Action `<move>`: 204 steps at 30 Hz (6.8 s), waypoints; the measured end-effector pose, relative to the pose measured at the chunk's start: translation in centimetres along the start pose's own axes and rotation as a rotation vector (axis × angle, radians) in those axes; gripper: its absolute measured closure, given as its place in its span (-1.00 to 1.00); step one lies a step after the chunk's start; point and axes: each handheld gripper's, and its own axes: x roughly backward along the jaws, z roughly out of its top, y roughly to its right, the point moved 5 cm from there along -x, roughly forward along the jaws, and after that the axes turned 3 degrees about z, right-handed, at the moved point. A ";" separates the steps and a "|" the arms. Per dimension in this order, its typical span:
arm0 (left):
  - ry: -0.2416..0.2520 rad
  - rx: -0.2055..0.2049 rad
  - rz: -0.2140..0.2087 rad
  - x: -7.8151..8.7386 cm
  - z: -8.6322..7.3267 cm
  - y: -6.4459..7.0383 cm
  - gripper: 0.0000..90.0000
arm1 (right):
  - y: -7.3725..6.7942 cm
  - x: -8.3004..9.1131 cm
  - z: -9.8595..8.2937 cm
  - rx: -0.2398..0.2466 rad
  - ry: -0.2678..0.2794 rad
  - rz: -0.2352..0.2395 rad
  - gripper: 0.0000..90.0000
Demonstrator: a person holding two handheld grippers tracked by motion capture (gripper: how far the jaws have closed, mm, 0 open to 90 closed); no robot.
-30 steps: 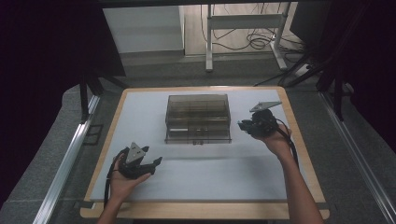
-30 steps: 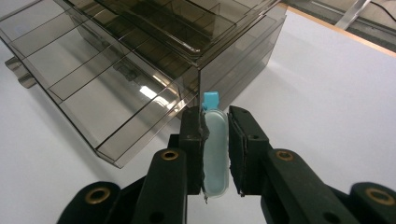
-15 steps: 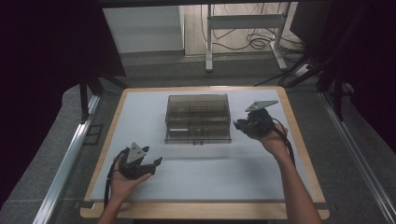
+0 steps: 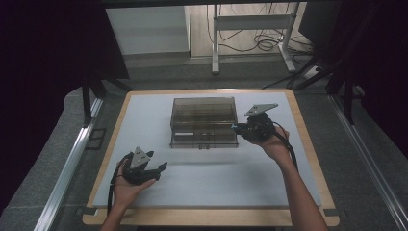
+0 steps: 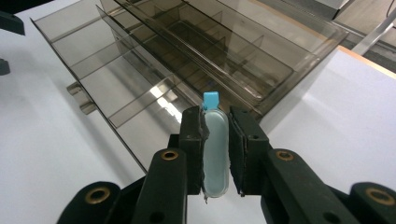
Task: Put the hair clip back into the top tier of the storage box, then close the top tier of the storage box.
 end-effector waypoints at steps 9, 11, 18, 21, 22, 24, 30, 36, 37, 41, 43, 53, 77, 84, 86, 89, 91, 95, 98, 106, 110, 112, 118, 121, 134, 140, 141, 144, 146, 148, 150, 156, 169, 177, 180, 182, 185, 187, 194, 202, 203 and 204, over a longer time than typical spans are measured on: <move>0.002 0.003 0.001 0.1 0.0 -0.1 -0.27 | -0.8 -0.6 0.6 0.009 0.005 0.019 0.67; 0.002 0.003 0.002 0.1 0.0 -0.1 -0.27 | -1.0 -0.7 0.7 0.013 0.002 0.022 0.67; 0.001 0.002 0.001 0.0 0.0 -0.1 -0.27 | -1.5 -1.3 0.9 0.023 -0.007 0.033 0.67; 0.000 0.002 0.001 0.0 -0.1 -0.1 -0.27 | -1.6 -1.6 0.8 0.025 -0.012 0.037 0.67; -0.001 0.001 0.001 0.0 -0.1 -0.1 -0.27 | -1.6 -1.7 0.8 0.023 -0.014 0.040 0.67; -0.001 0.001 0.001 0.0 -0.1 -0.1 -0.27 | -1.6 -1.9 0.8 0.022 -0.019 0.041 0.67; 0.002 0.003 0.001 0.1 0.0 -0.1 -0.27 | -1.7 -2.7 0.6 0.019 -0.033 0.043 0.66; 0.000 0.002 0.001 0.1 -0.1 -0.1 -0.27 | -1.8 -3.6 0.3 0.020 -0.051 0.047 0.66; 0.000 0.002 0.001 0.1 -0.1 -0.2 -0.27 | -1.9 -3.7 0.3 0.018 -0.054 0.048 0.66; 0.002 0.007 0.003 0.1 -0.1 -0.3 -0.28 | -2.0 -4.2 0.0 0.013 -0.061 0.053 0.66; 0.000 0.006 0.003 0.1 -0.1 -0.3 -0.28 | -2.0 -4.4 -0.1 0.019 -0.066 0.057 0.66; 0.000 0.006 0.003 0.1 -0.1 -0.3 -0.28 | -2.2 -4.5 -0.1 0.028 -0.076 0.055 0.64; 0.000 0.008 0.003 0.1 -0.1 -0.3 -0.28 | -2.8 -2.3 0.3 0.015 0.010 0.068 0.46; 0.001 0.011 0.002 0.1 -0.1 -0.3 -0.28 | -3.3 -1.6 -0.4 0.008 0.041 0.069 0.43; -0.001 0.011 0.001 0.1 -0.1 -0.3 -0.28 | -3.5 -1.4 -0.5 0.013 0.049 0.068 0.43; -0.004 0.009 0.001 0.0 -0.1 -0.2 -0.28 | -3.9 -1.1 -0.8 0.016 0.058 0.075 0.44; -0.003 0.009 0.001 0.0 -0.1 -0.2 -0.28 | -4.1 -1.0 -1.0 0.018 0.063 0.077 0.44; -0.002 0.010 0.002 0.0 -0.1 -0.3 -0.28 | -4.5 -0.6 -1.3 0.025 0.077 0.085 0.51; -0.004 0.007 0.002 0.0 -0.1 -0.3 -0.28 | -4.9 -0.2 -1.5 0.025 0.093 0.093 0.58; -0.005 0.008 0.002 0.0 -0.1 -0.2 -0.28 | -5.7 -0.5 -2.5 0.035 0.095 0.105 0.69; -0.006 0.007 0.002 0.0 -0.1 -0.2 -0.28 | -5.9 -0.8 -2.9 0.030 0.100 0.111 0.74; -0.007 0.005 0.003 -0.1 -0.2 -0.2 -0.28 | -6.0 -0.8 -3.1 0.026 0.101 0.115 0.75; -0.007 0.005 0.003 0.0 -0.2 -0.2 -0.28 | -6.6 -0.9 -3.4 0.030 0.102 0.125 0.79; -0.007 0.006 0.003 0.0 -0.2 -0.2 -0.28 | -6.7 -1.1 -3.6 0.027 0.101 0.130 0.80; -0.006 0.010 0.006 0.0 -0.2 -0.3 -0.28 | -7.2 -2.4 -4.0 0.023 0.085 0.137 0.87; -0.005 0.010 0.006 0.1 -0.2 -0.2 -0.28 | -7.4 -3.1 -4.1 0.021 0.078 0.146 0.91; -0.004 0.009 0.008 0.2 -0.2 -0.3 -0.28 | -7.4 -3.3 -4.1 0.020 0.079 0.146 0.91; 0.000 0.015 0.008 0.2 -0.2 -0.4 -0.28 | -7.7 -3.7 -4.0 0.016 0.078 0.151 0.93; 0.001 0.015 0.008 0.3 -0.2 -0.4 -0.28 | -7.8 -4.1 -4.0 0.019 0.074 0.147 0.95; 0.001 0.012 0.009 0.3 -0.1 -0.4 -0.28 | -7.9 -4.3 -3.9 0.018 0.071 0.148 0.96; 0.001 0.014 0.009 0.3 -0.2 -0.5 -0.28 | -8.0 -4.5 -3.7 0.016 0.075 0.150 0.97; -0.001 0.020 0.014 0.4 -0.4 -0.7 -0.28 | -8.1 -5.0 -3.6 0.013 0.073 0.151 0.97; -0.006 0.016 0.011 0.2 -0.4 -0.5 -0.28 | -8.0 -5.0 -3.1 -0.003 0.090 0.138 0.97; -0.006 0.019 0.015 0.3 -0.5 -0.6 -0.28 | -7.9 -5.1 -3.1 -0.019 0.088 0.122 0.97; -0.009 0.017 0.014 0.2 -0.5 -0.5 -0.28 | -7.7 -5.0 -3.0 -0.021 0.090 0.120 0.97; -0.009 0.017 0.014 0.2 -0.5 -0.5 -0.28 | -7.6 -5.0 -3.0 -0.026 0.093 0.117 0.97; -0.008 0.017 0.016 0.3 -0.5 -0.6 -0.28 | -7.4 -5.0 -3.0 -0.037 0.098 0.116 0.97; -0.008 0.017 0.016 0.3 -0.5 -0.6 -0.28 | -7.4 -5.2 -3.0 -0.034 0.094 0.117 0.97; -0.005 0.021 0.016 0.3 -0.4 -0.6 -0.28 | -7.6 -5.5 -2.9 -0.036 0.096 0.121 0.97; 0.000 0.023 0.011 0.4 -0.4 -0.5 -0.28 | -7.5 -5.6 -2.8 -0.038 0.096 0.119 0.97; 0.001 0.024 0.011 0.4 -0.4 -0.5 -0.28 | -7.5 -5.7 -2.8 -0.039 0.095 0.119 0.97; 0.002 0.025 0.011 0.5 -0.4 -0.6 -0.28 | -7.5 -5.7 -2.8 -0.038 0.095 0.120 0.97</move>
